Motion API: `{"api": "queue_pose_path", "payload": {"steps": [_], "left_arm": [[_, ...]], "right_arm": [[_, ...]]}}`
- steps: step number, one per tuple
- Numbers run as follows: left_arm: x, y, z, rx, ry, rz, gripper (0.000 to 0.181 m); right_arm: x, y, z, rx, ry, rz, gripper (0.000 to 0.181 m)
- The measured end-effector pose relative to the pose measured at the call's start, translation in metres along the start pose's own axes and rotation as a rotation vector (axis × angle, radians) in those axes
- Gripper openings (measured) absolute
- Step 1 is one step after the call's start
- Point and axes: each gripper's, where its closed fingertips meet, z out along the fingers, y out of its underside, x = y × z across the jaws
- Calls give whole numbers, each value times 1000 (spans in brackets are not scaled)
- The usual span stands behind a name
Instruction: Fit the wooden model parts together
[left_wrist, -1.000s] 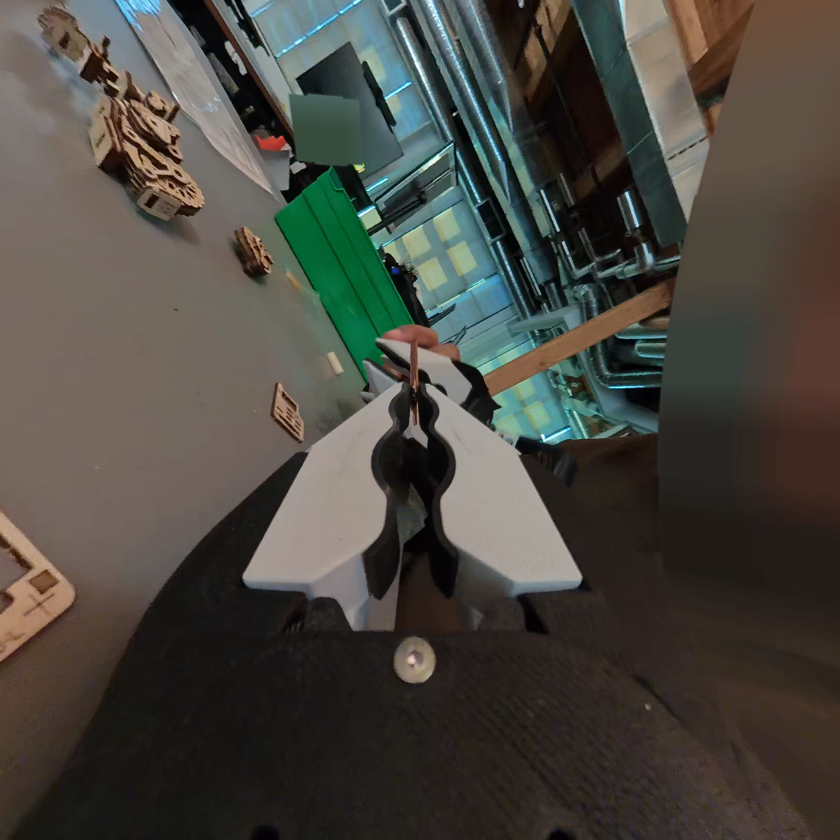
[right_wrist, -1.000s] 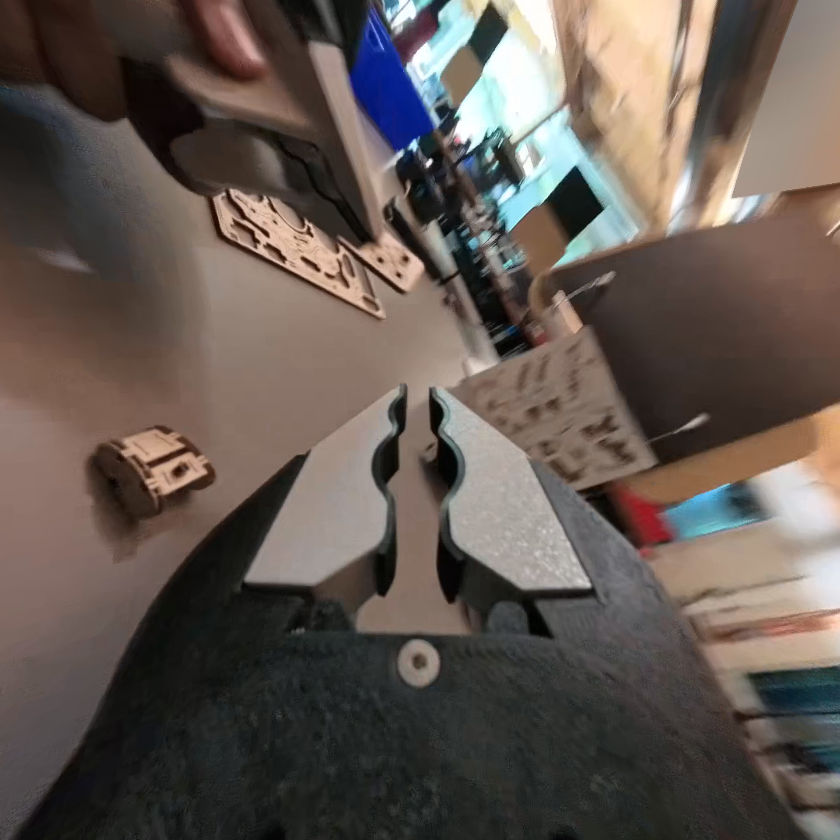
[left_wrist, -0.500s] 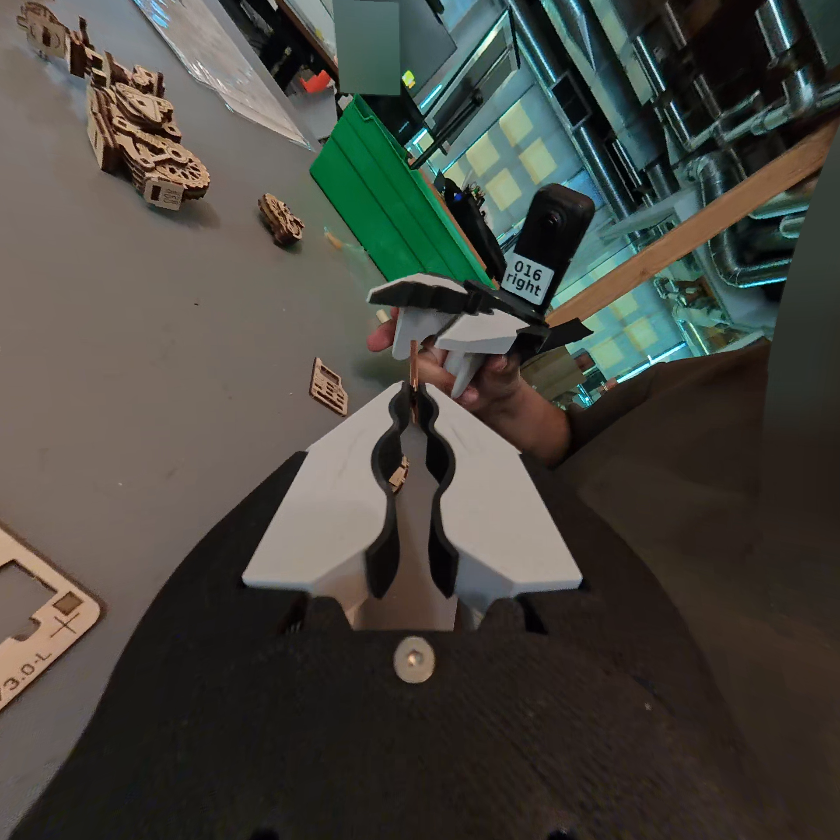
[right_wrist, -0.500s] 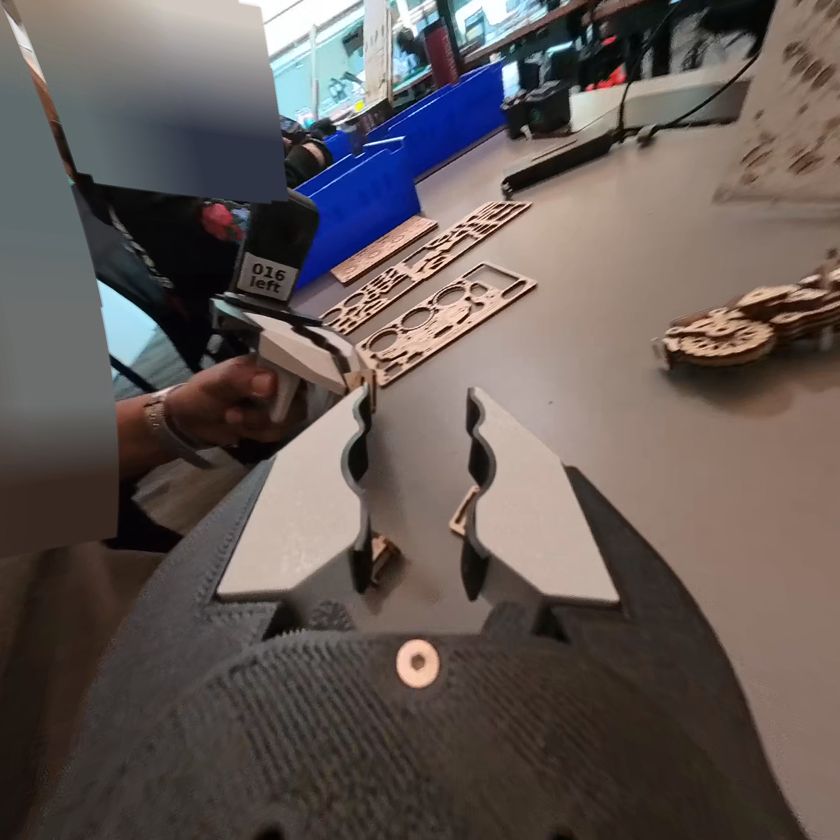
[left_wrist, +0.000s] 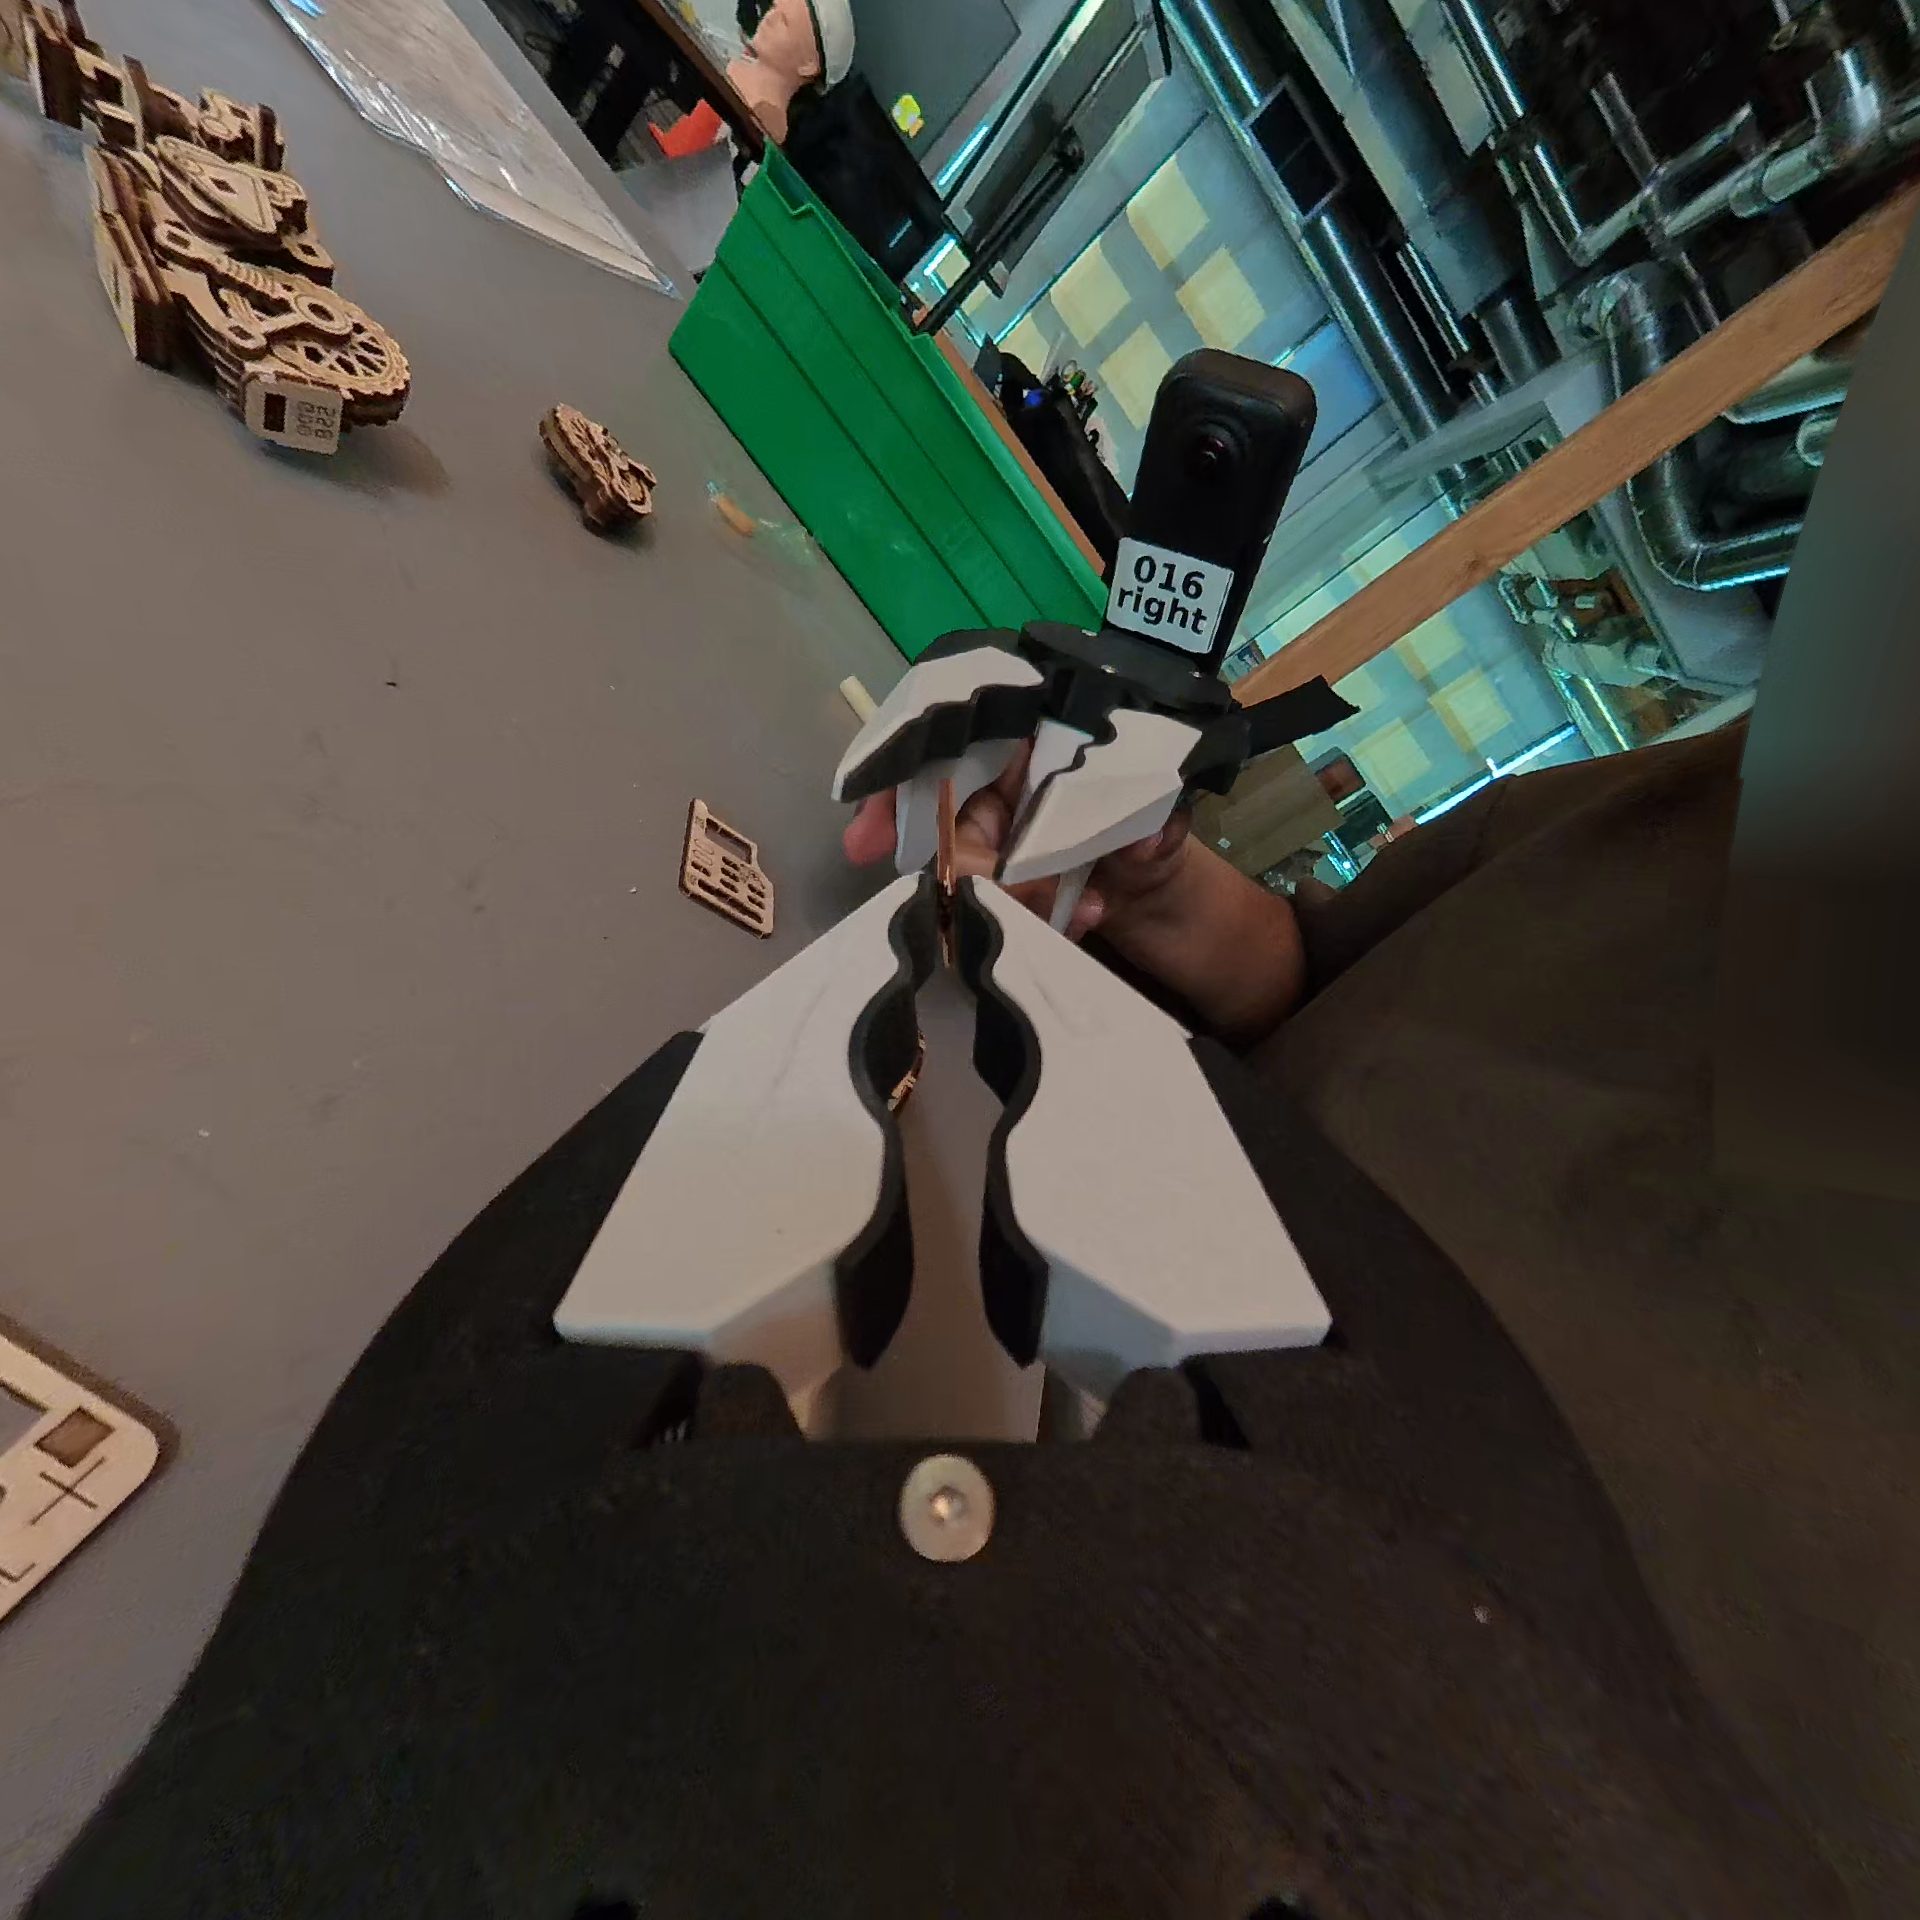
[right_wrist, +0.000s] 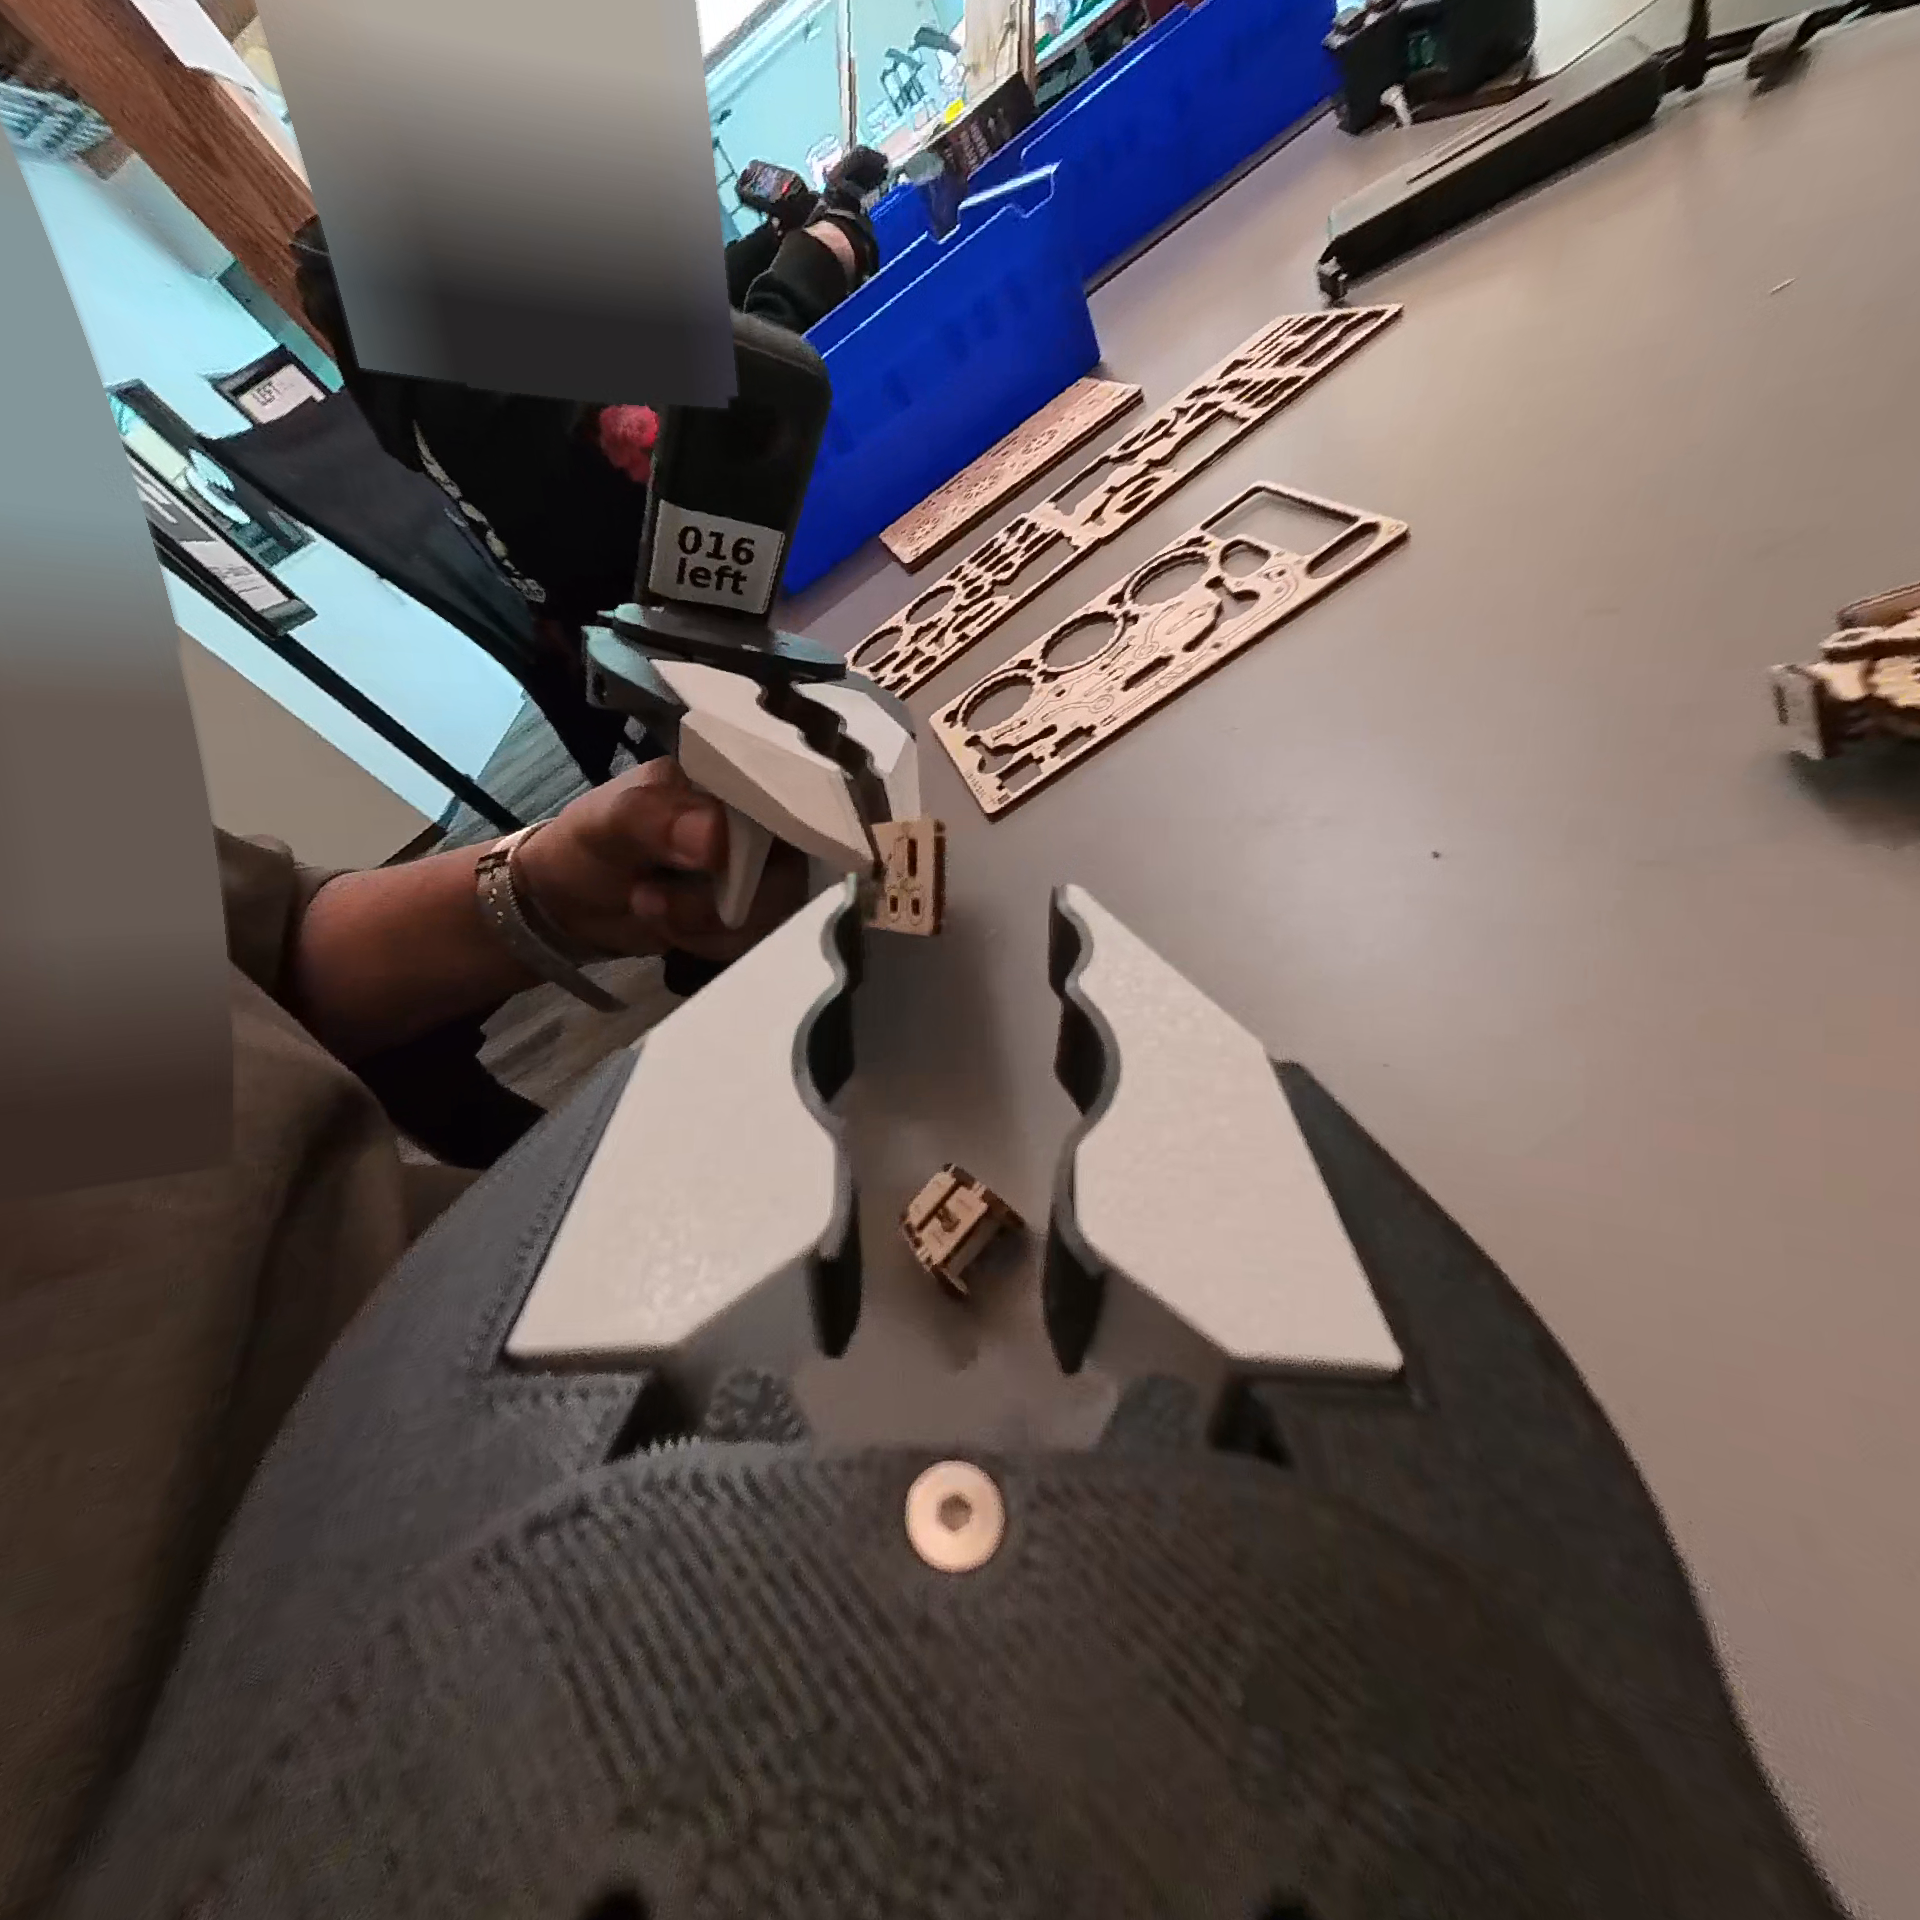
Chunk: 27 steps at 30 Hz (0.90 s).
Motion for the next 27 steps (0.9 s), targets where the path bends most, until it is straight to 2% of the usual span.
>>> {"api": "queue_pose_path", "payload": {"steps": [4,10,15,19,27], "left_arm": [[-1,0,0,1,-2,0,1],[-2,-4,-2,18,-3,-15,1],[-2,-3,-2,17,0,-17,1],[-2,-3,-2,16,7,-25,1],[-2,0,0,3,7,-28,1]], "right_arm": [[-5,6,4,-41,-13,-21,33],[-6,5,3,-36,-34,-2,10],[-6,6,3,-42,-43,13,9],[-3,9,4,-59,-28,37,17],[-4,5,2,-32,-69,131,9]]}}
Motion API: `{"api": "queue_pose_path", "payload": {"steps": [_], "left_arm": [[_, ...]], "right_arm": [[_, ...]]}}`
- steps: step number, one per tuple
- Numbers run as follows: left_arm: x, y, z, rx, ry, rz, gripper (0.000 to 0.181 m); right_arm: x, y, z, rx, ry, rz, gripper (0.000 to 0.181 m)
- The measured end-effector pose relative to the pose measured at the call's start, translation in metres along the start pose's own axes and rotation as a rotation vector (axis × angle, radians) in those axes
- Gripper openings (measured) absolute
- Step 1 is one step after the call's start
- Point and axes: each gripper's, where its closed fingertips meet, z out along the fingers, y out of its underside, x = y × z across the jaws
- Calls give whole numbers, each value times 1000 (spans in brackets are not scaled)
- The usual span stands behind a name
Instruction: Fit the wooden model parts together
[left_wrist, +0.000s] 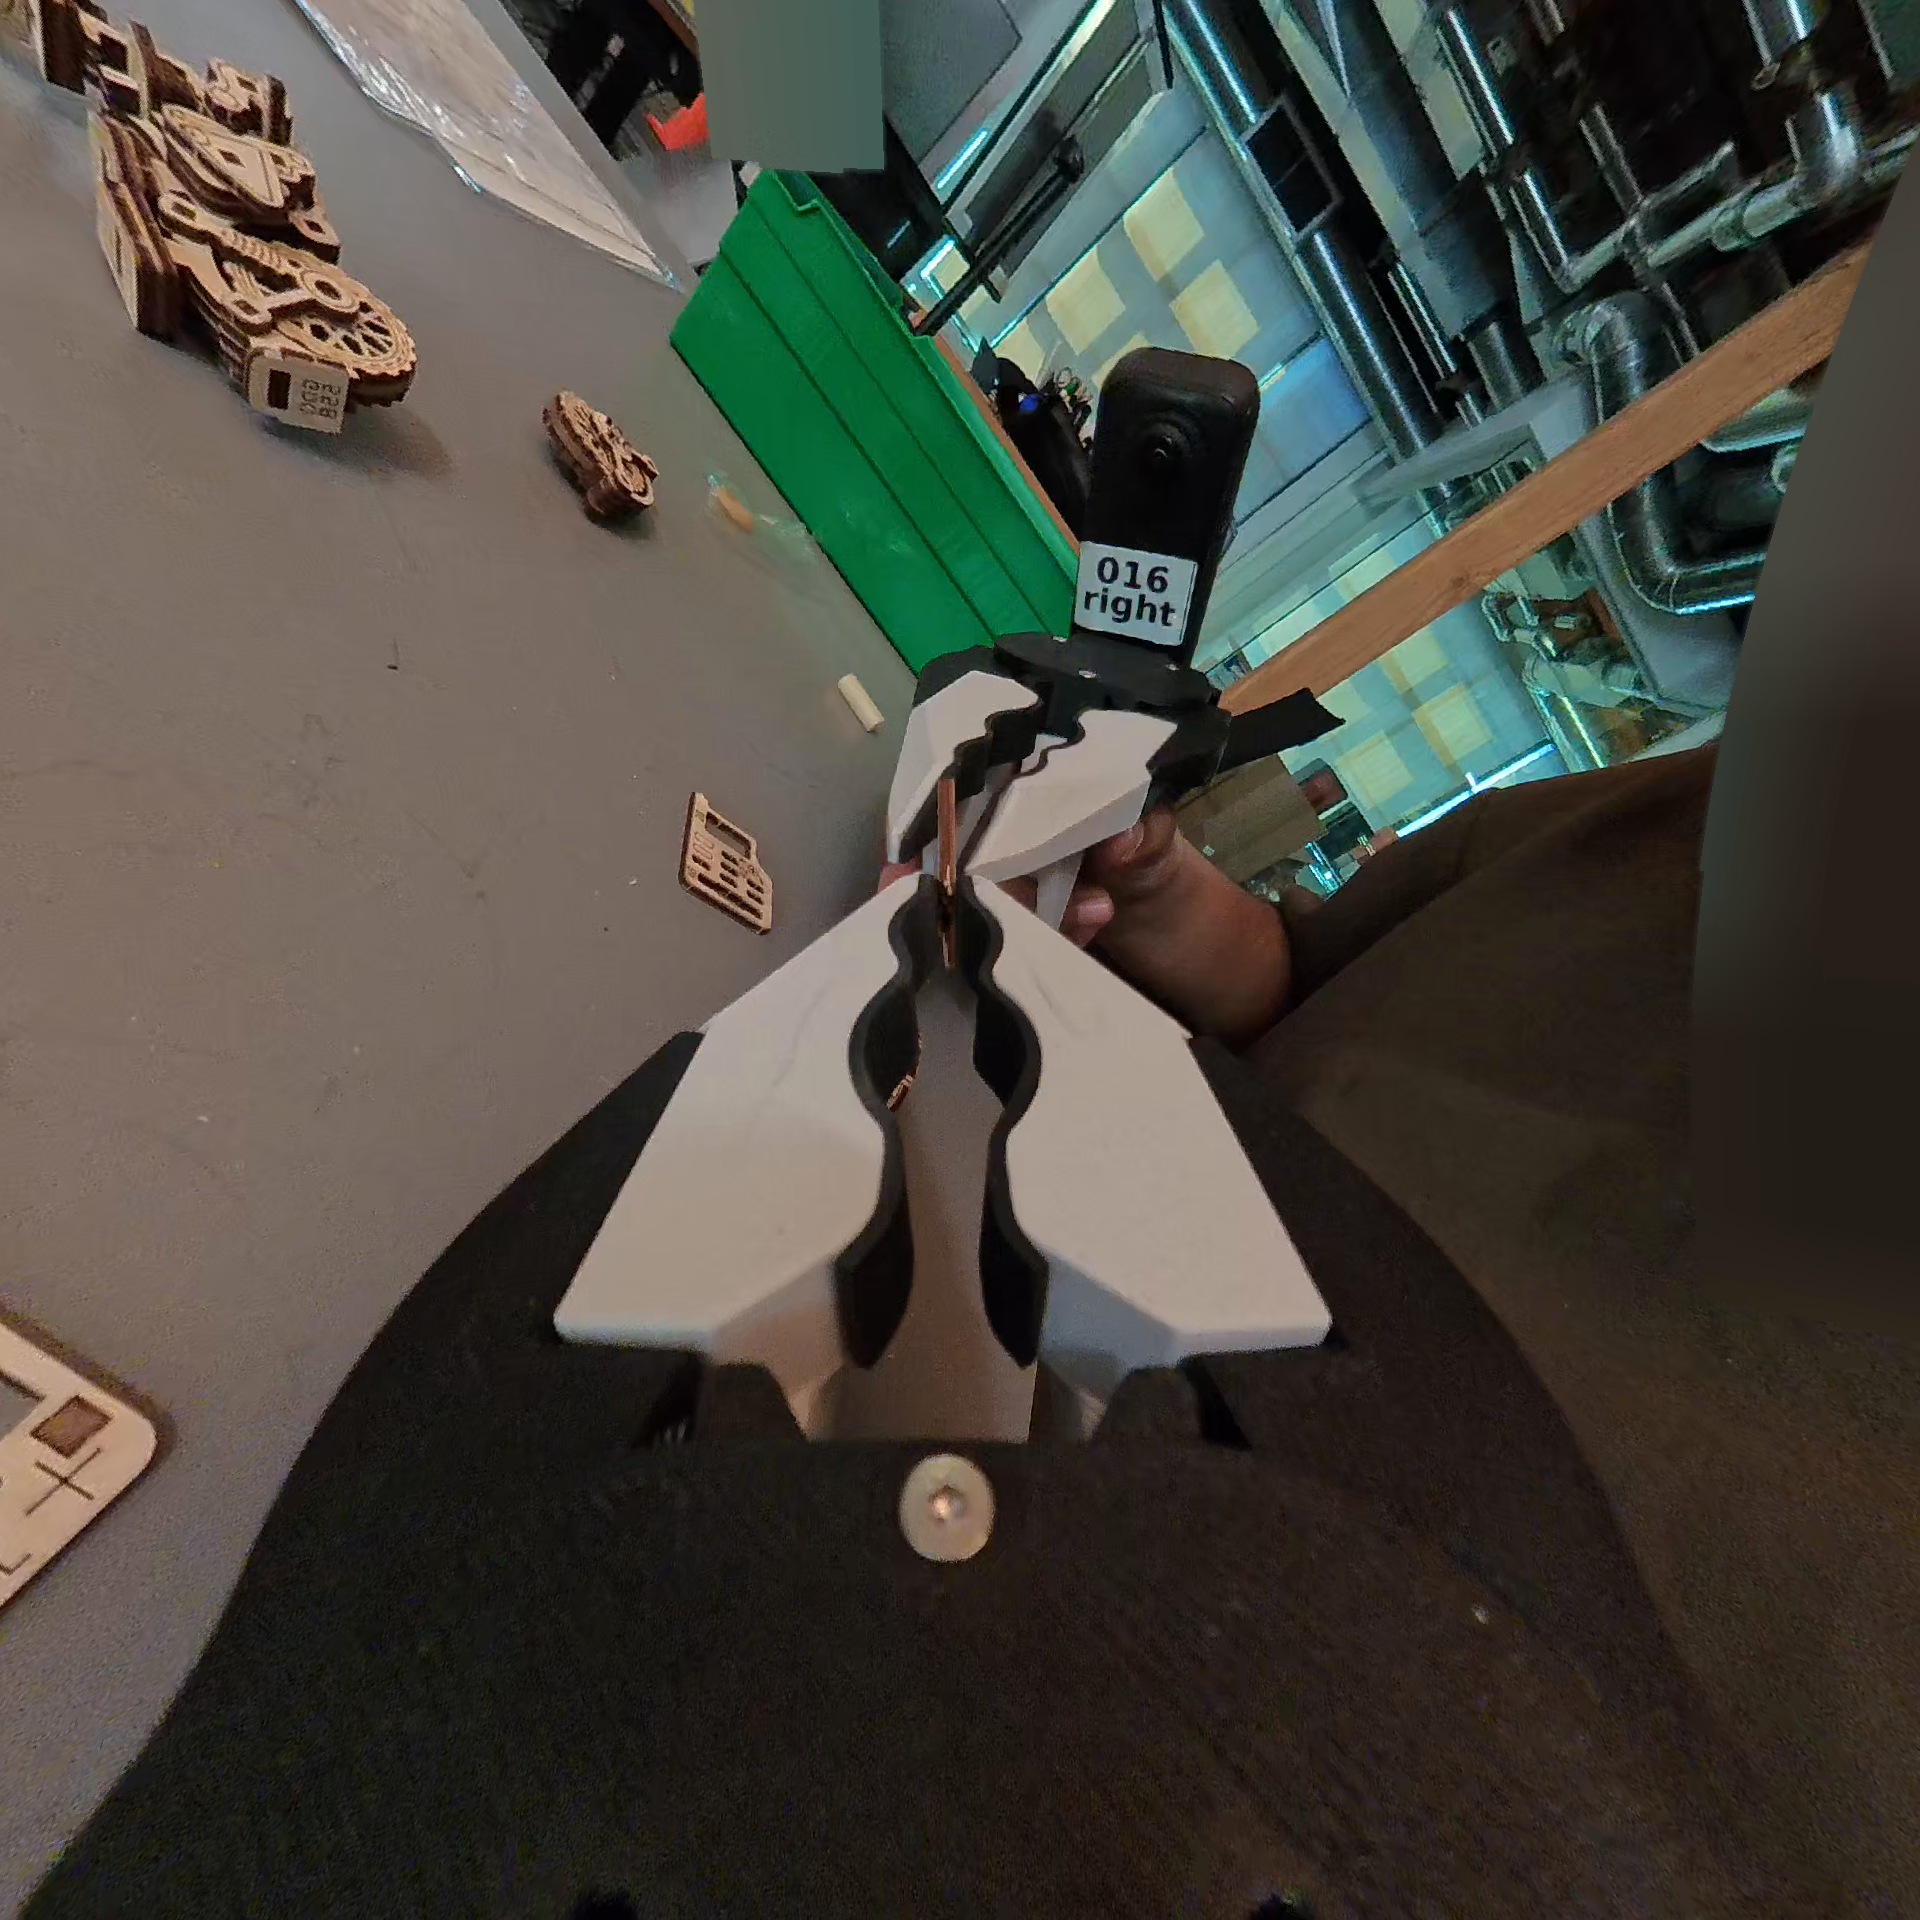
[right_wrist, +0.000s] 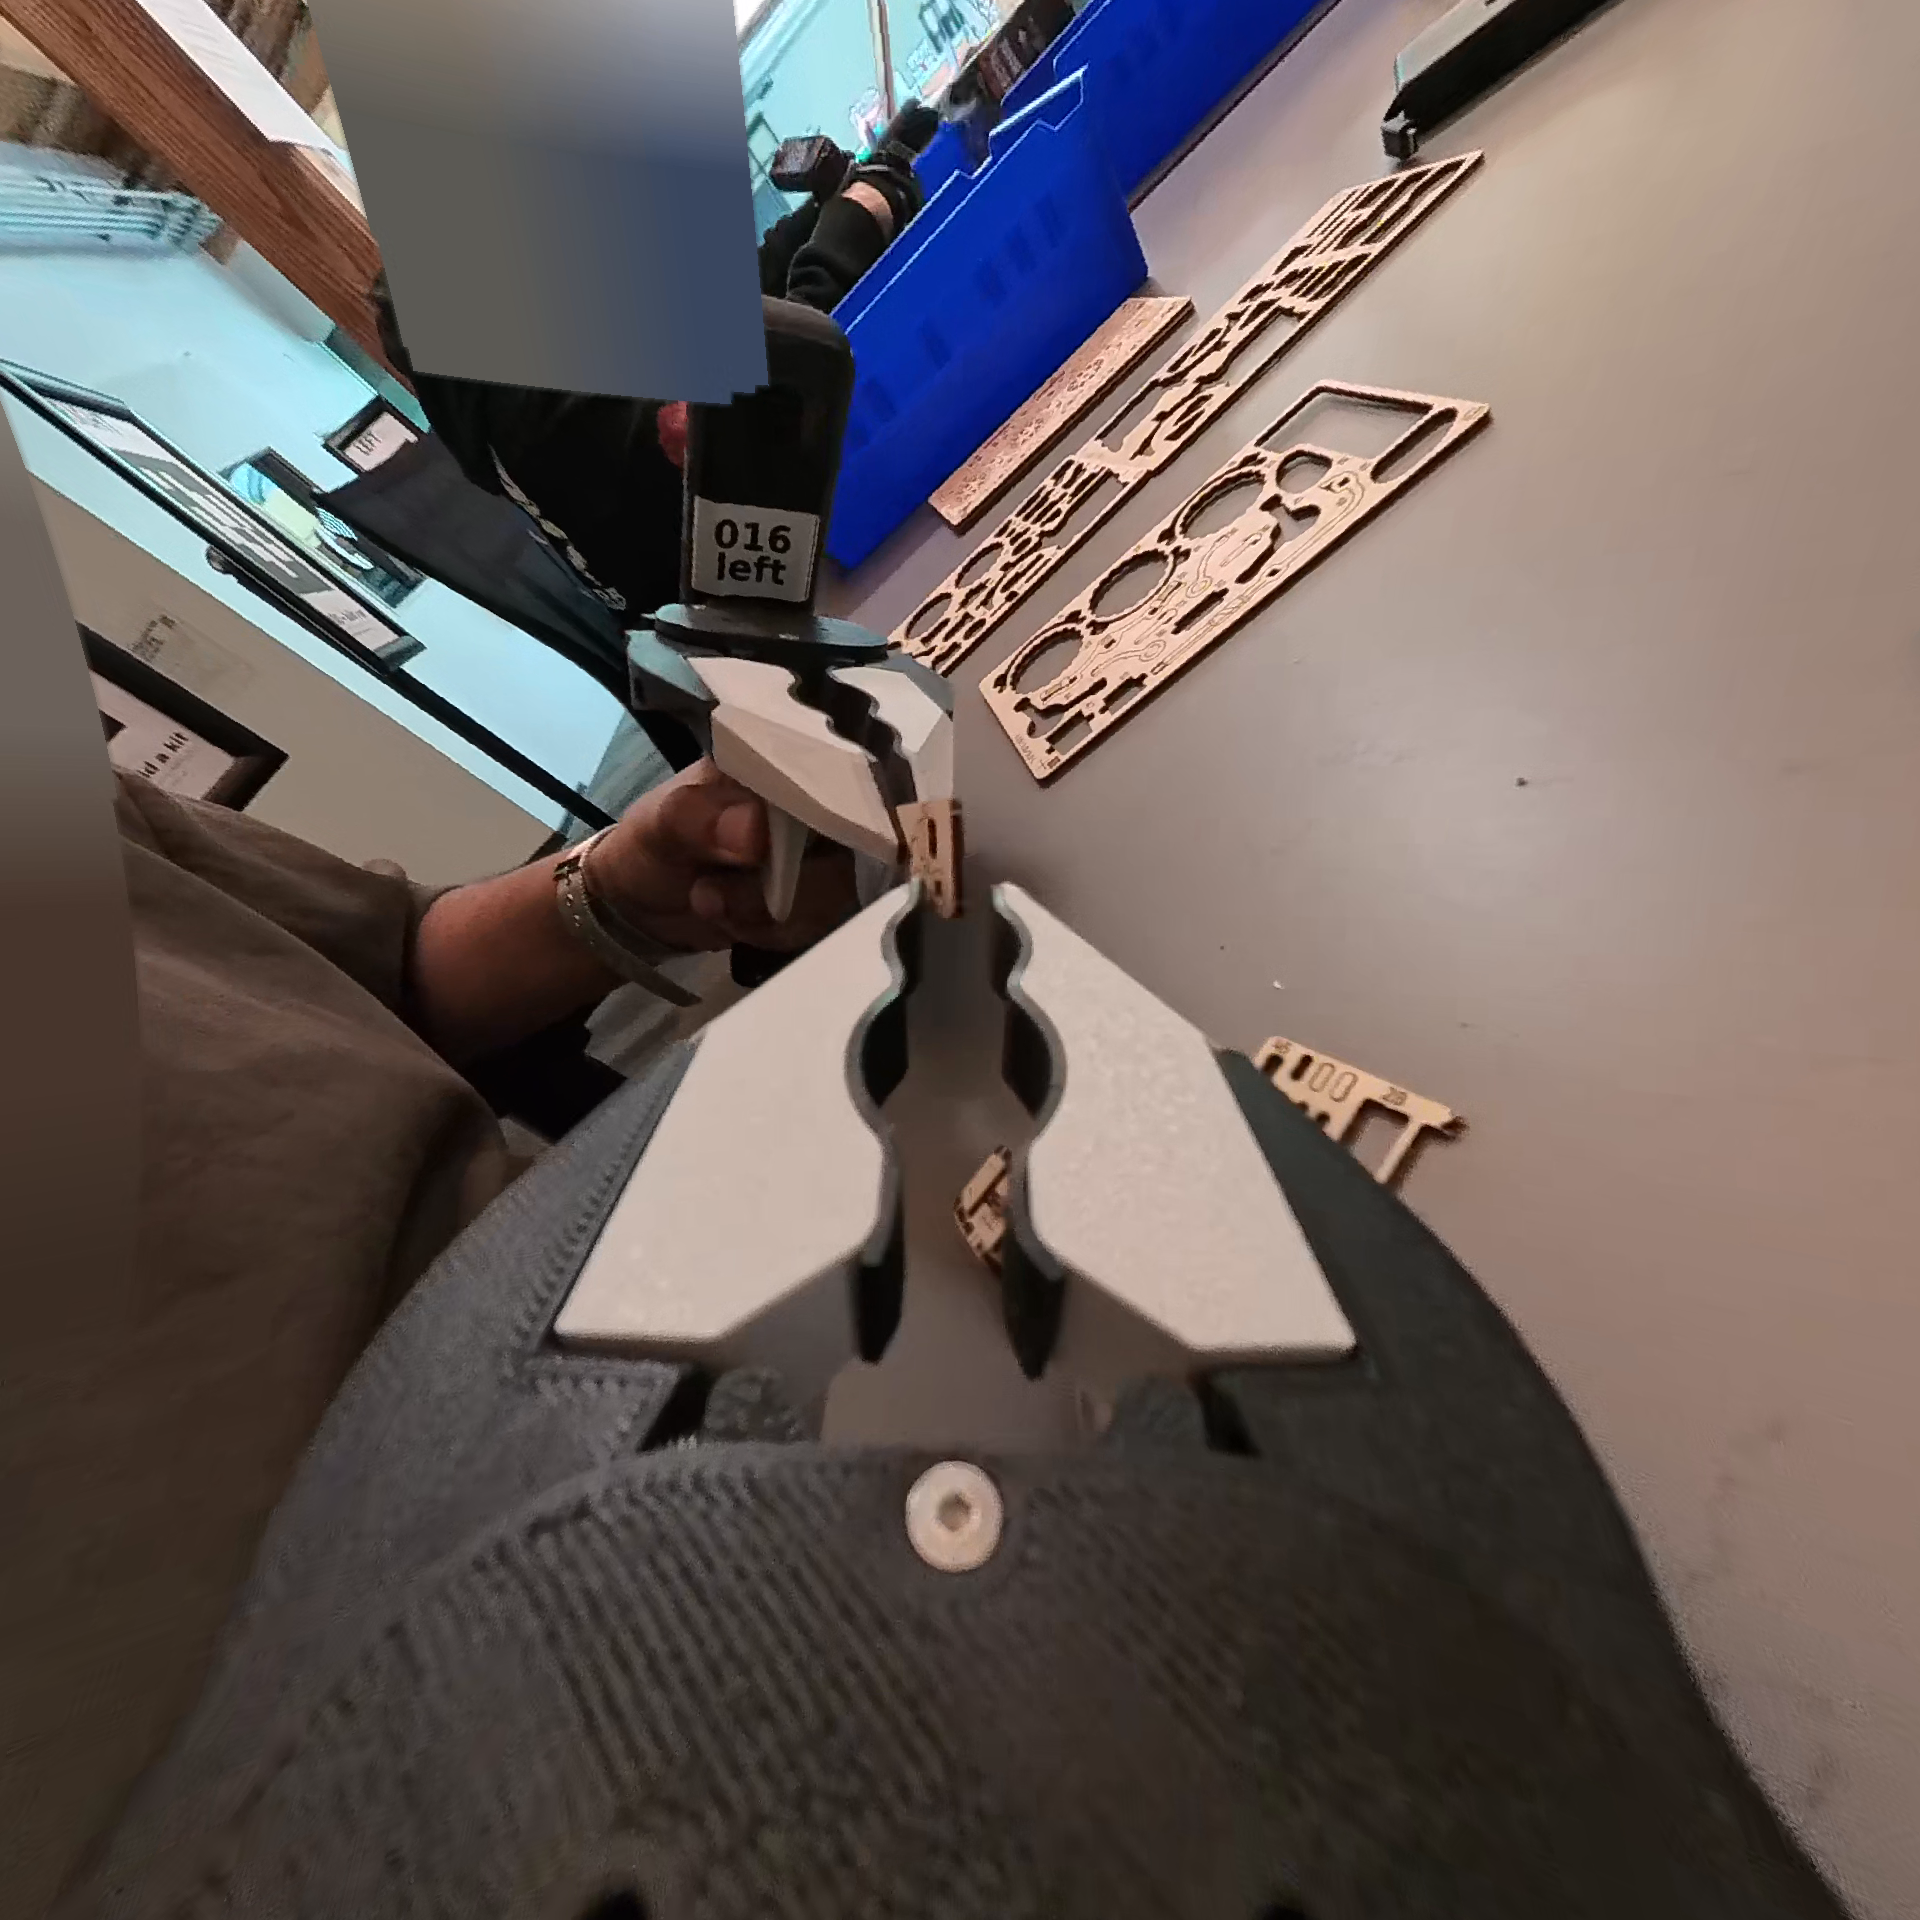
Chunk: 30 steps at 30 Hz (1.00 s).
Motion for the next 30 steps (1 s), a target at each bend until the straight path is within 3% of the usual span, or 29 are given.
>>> {"api": "queue_pose_path", "payload": {"steps": [9,12,20,30], "left_arm": [[-3,2,0,-7,-22,8,1],[-4,5,3,-21,-34,1,19],[-3,11,5,-55,-11,-30,1],[-3,7,7,-25,-64,45,1]], "right_arm": [[-2,2,0,-14,-26,27,3],[-4,7,2,-48,-36,27,0],[-3,10,3,-64,-36,32,3],[0,6,3,-24,-66,172,3]]}}
